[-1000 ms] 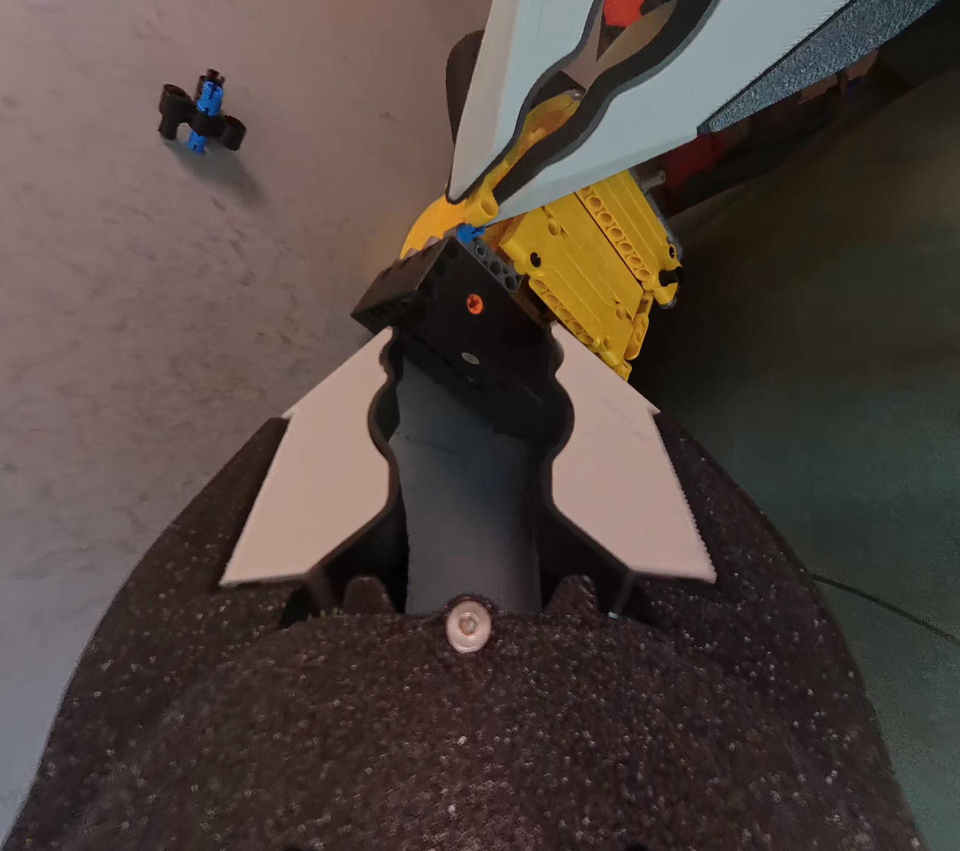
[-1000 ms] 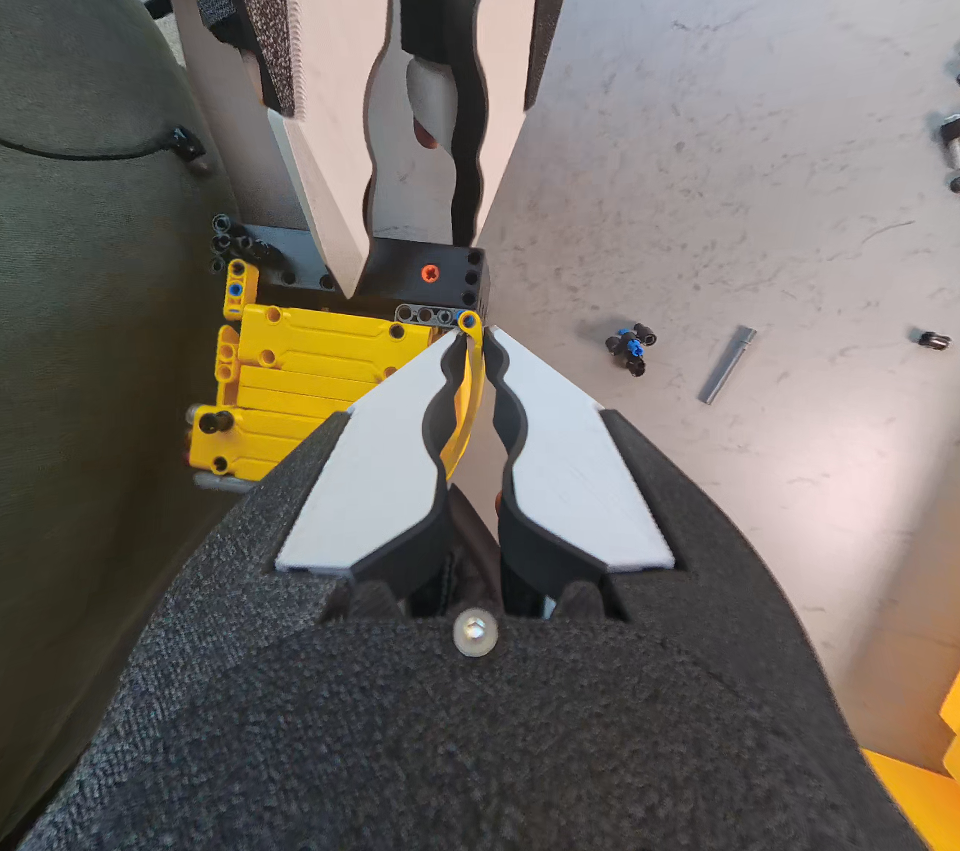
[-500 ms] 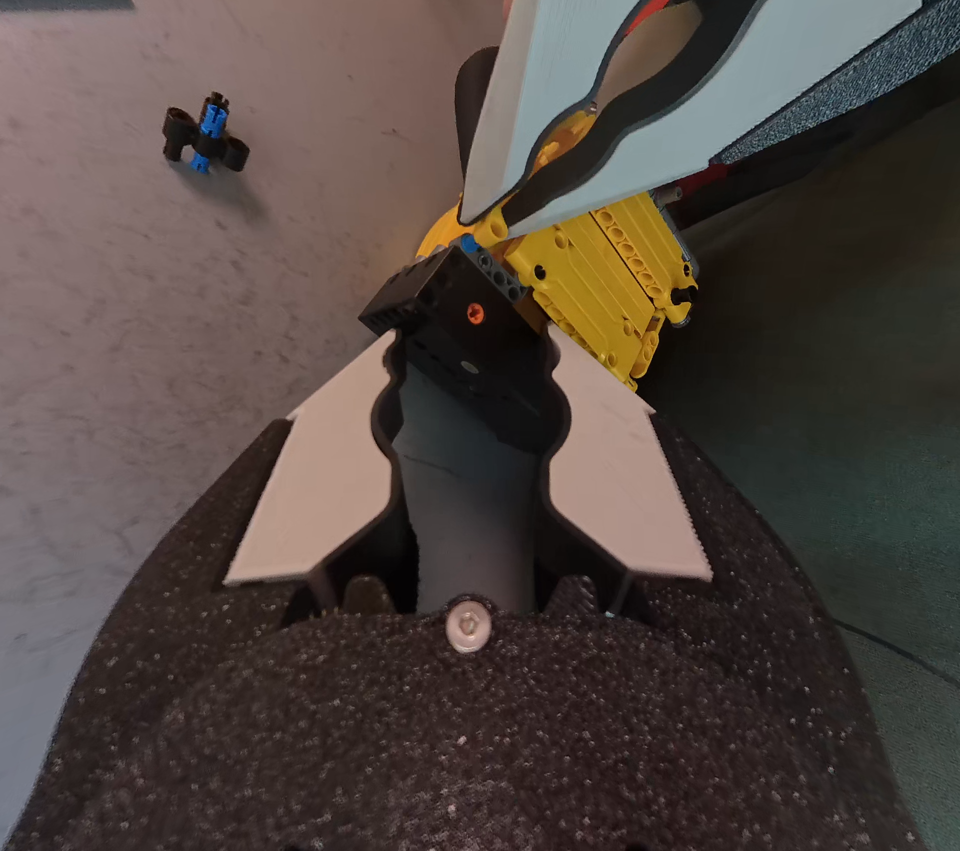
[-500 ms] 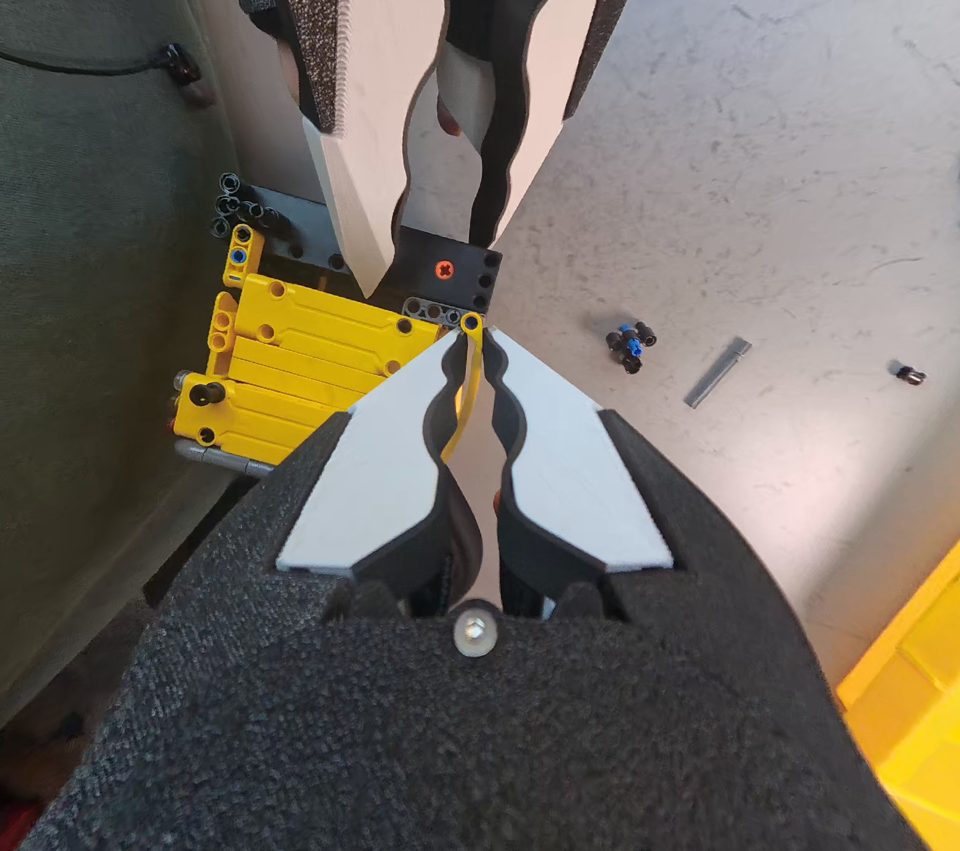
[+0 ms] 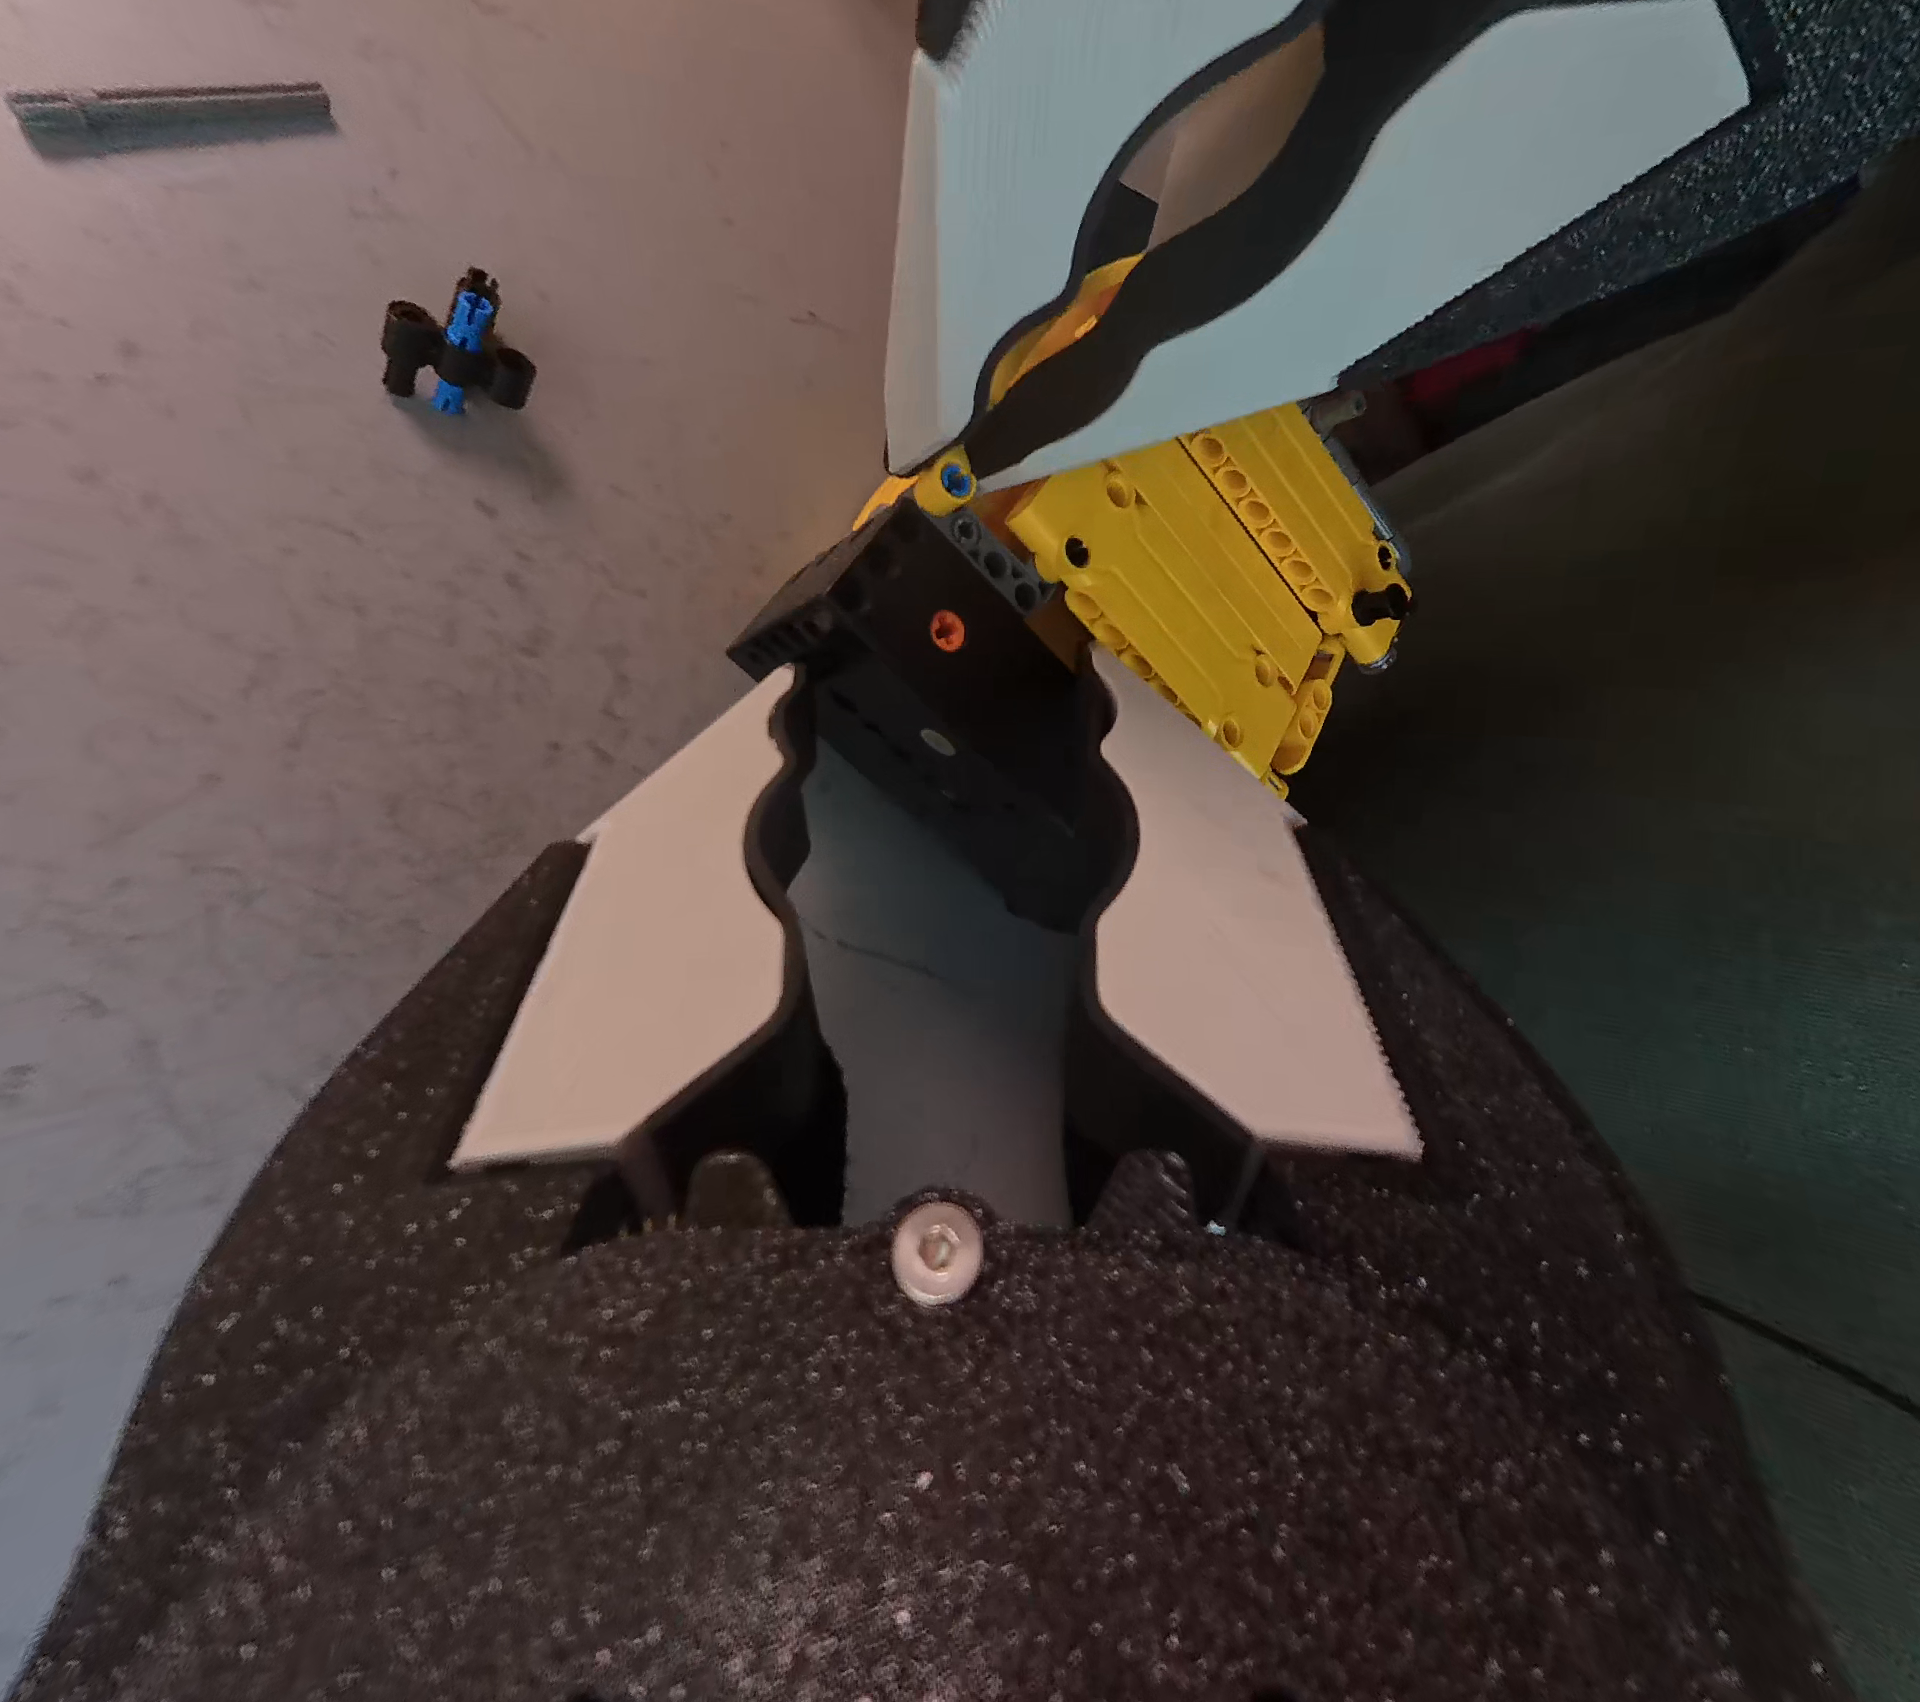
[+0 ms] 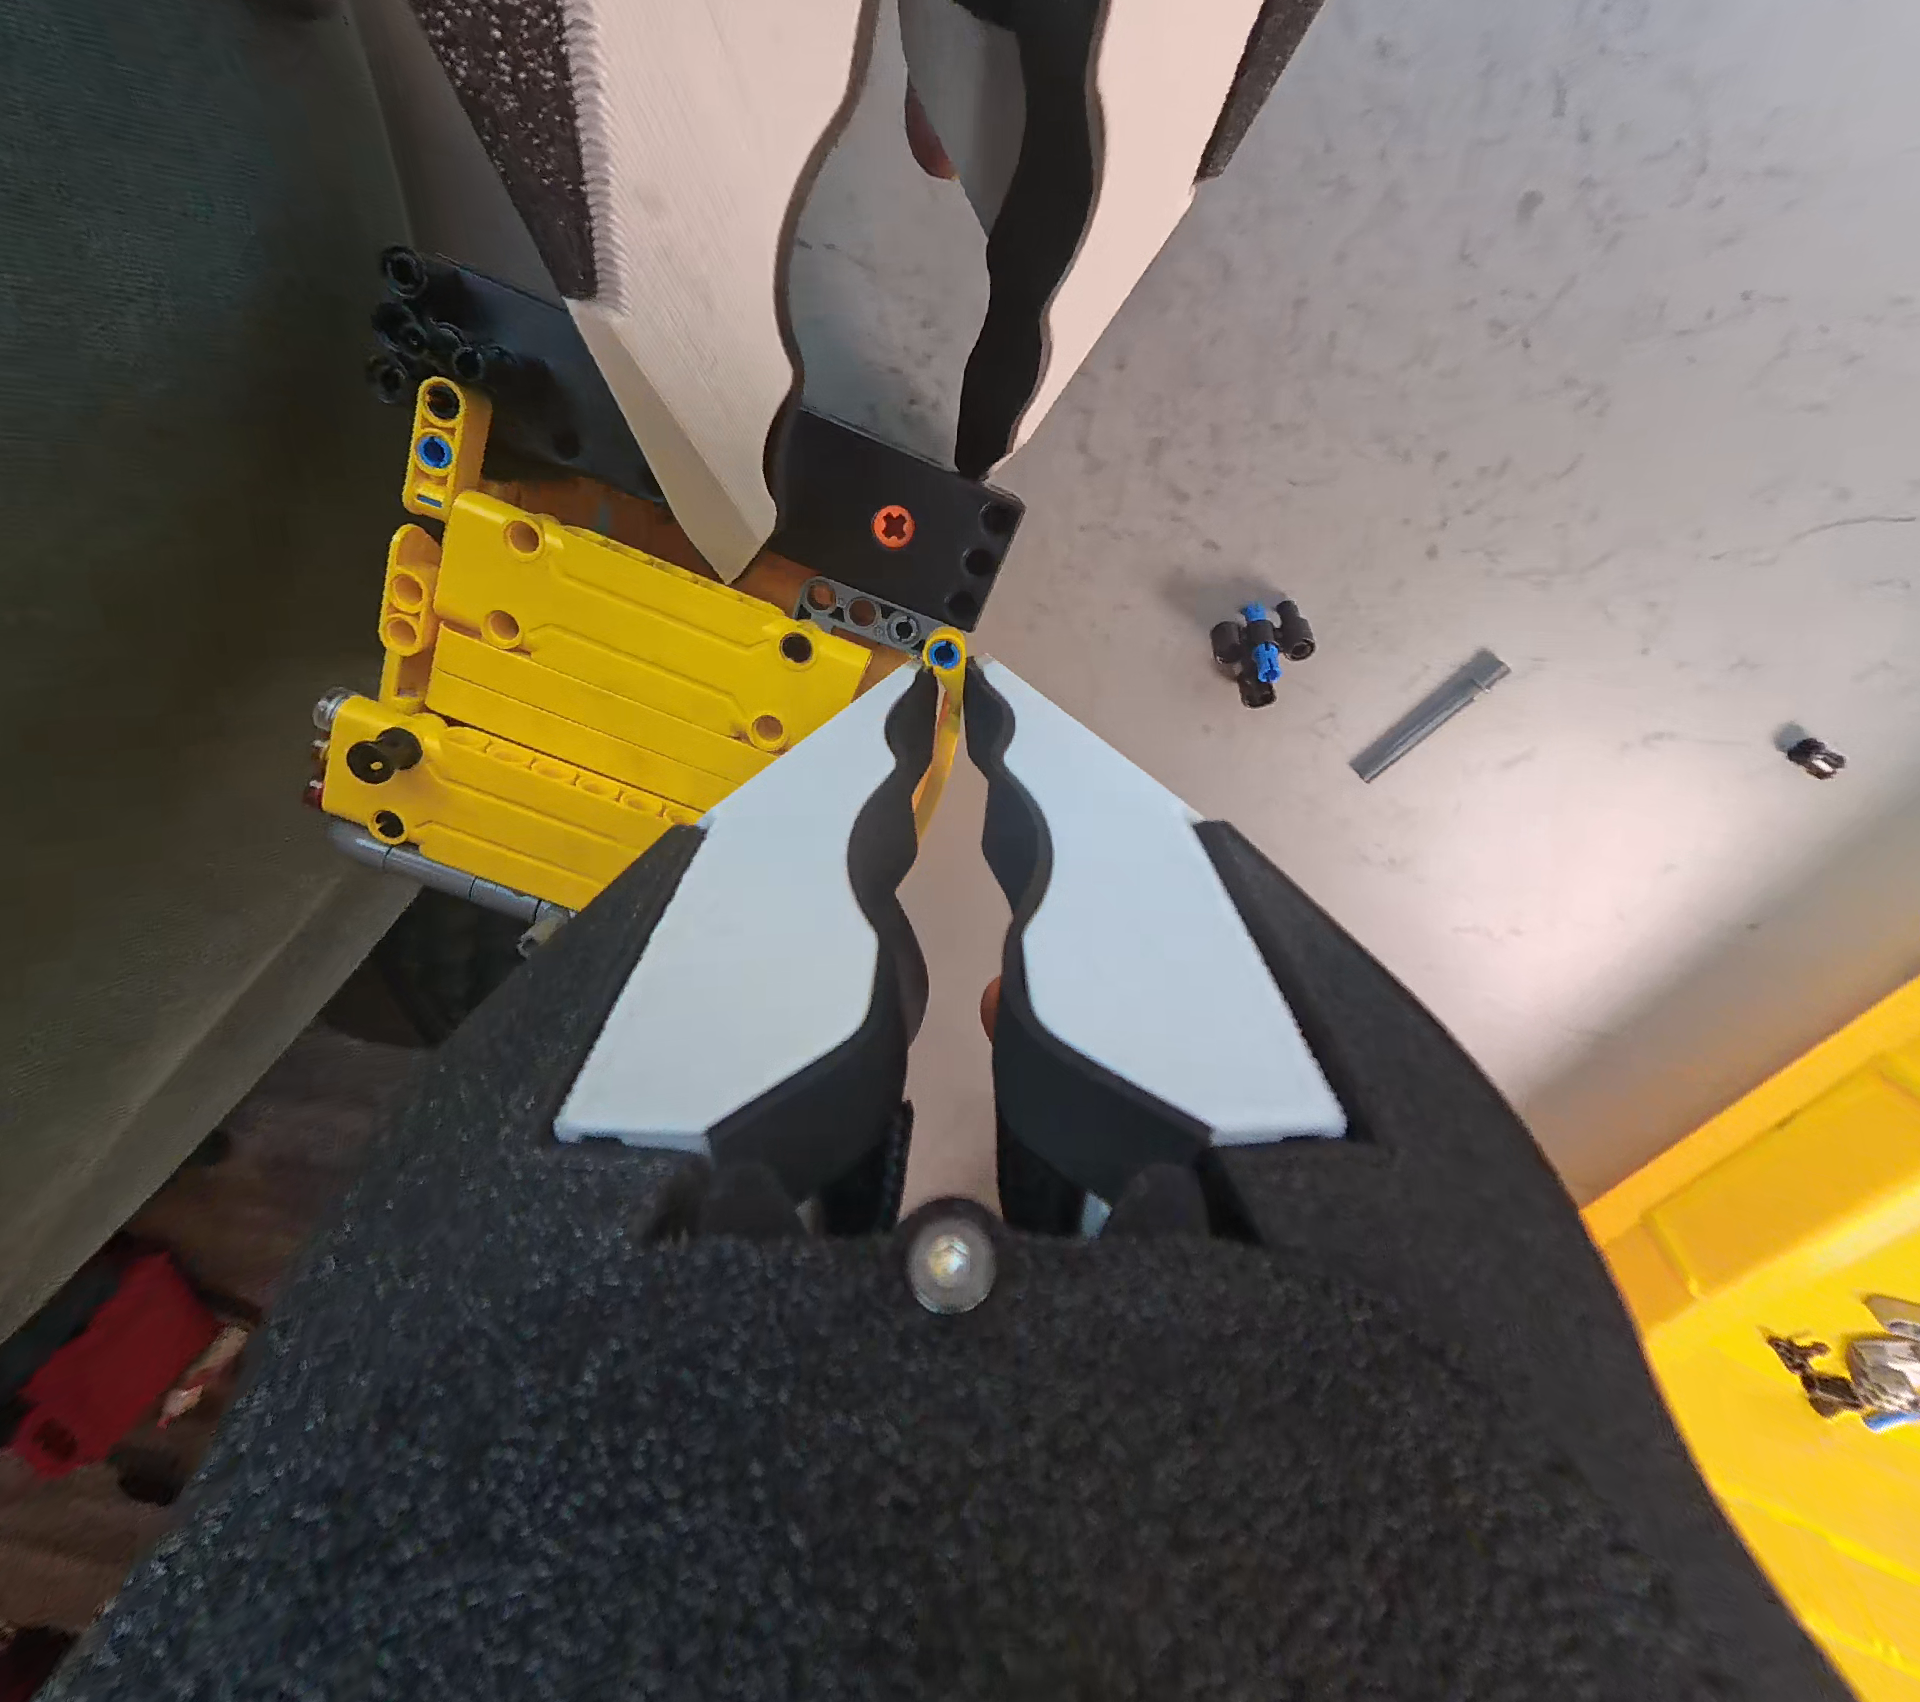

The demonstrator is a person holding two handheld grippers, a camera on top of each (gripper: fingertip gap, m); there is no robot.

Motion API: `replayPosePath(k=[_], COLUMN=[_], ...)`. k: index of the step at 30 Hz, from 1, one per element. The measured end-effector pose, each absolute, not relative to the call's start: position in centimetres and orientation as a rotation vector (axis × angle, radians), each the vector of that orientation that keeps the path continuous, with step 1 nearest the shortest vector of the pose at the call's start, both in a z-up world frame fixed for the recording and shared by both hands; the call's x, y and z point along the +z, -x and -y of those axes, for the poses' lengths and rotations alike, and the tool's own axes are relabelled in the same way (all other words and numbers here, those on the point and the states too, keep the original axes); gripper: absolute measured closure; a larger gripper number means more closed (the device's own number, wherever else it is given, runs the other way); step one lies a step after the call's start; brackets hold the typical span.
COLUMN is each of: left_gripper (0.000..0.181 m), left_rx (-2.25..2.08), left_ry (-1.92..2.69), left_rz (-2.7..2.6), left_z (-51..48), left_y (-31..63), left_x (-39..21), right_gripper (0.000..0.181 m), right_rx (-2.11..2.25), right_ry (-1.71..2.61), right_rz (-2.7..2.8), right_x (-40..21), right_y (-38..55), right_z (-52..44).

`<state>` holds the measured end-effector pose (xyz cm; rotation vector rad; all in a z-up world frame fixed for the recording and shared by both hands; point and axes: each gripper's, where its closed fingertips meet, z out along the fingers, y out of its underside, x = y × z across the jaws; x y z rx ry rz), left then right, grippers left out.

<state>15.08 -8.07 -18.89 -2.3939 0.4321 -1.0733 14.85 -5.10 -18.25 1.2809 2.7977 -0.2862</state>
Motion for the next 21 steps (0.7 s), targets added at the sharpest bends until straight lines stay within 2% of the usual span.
replayPosePath(k=[10,11,14,15,17,19,21], left_gripper=[0.131,0.132,0.131,0.131,0.132,0.132,0.132], left_rx=[-1.135,-1.144,-1.174,-1.186,-1.219,-1.257,-1.315], left_ry=[2.338,2.321,2.288,2.275,2.251,2.229,2.207], left_rz=[-0.386,-0.377,-0.348,-0.337,-0.296,-0.236,-0.165], left_z=[8.1,8.1,8.2,8.2,8.4,8.5,8.7], left_y=[-14.9,-14.8,-14.5,-14.4,-14.0,-13.4,-12.7], left_x=[-19.0,-18.9,-19.0,-19.0,-19.0,-19.1,-19.3], right_gripper=[0.176,0.168,0.162,0.158,0.134,0.112,0.099], right_rx=[-0.391,-0.433,-0.775,-0.911,-1.129,-1.196,-1.241], right_ry=[-1.375,-1.395,-1.525,-1.55,-1.565,-1.589,-1.651], right_rz=[-2.82,-2.829,-2.769,-2.741,-2.652,-2.63,-2.594], right_x=[-18.3,-18.0,-14.6,-13.3,-12.0,-12.9,-15.0], right_y=[-14.7,-14.6,-14.0,-14.2,-16.0,-18.6,-20.5], right_z=[5.1,5.0,4.8,4.6,4.4,4.1,4.8])
